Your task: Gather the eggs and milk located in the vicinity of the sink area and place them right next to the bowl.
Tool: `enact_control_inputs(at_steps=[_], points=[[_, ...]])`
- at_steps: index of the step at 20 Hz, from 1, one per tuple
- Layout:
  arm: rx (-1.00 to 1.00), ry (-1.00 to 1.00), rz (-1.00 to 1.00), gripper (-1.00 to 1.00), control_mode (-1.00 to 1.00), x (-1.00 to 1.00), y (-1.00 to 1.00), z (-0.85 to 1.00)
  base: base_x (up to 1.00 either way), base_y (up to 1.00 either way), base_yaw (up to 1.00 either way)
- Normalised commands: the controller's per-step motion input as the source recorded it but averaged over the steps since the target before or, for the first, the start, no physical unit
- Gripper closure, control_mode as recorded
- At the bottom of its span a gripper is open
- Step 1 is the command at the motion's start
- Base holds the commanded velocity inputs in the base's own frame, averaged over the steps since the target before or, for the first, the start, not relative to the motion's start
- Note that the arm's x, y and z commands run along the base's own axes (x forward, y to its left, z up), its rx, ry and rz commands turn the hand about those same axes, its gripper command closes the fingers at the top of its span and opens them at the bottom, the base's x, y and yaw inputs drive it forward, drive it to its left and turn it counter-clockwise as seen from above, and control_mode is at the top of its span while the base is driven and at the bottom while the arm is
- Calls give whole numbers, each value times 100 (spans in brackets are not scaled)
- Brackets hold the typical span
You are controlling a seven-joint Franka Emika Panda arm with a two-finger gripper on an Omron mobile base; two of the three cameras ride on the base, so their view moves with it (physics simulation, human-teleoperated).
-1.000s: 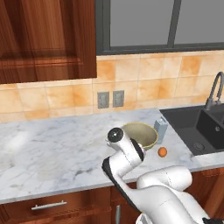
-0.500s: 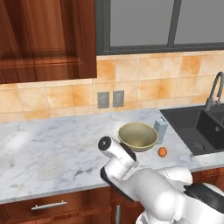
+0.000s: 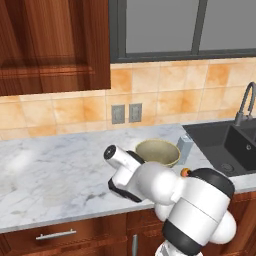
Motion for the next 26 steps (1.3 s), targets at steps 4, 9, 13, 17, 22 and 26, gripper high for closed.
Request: enact_control_inputs(at_steps=[4,9,13,17,22,26], points=[[0,12,0,100,-100,0,4,-1,0,0,0],[0,5,0,100,-100,0,9,-16,0,0,0],[0,2,0,100,-100,0,3,-15,0,0,0],[0,3,0,100,-100,4,1,-29,0,0,0],[0,0,0,100,-100,19,0,-6,0,0,0],[0,0,0,100,-100,3,0,0,0,0,0]])
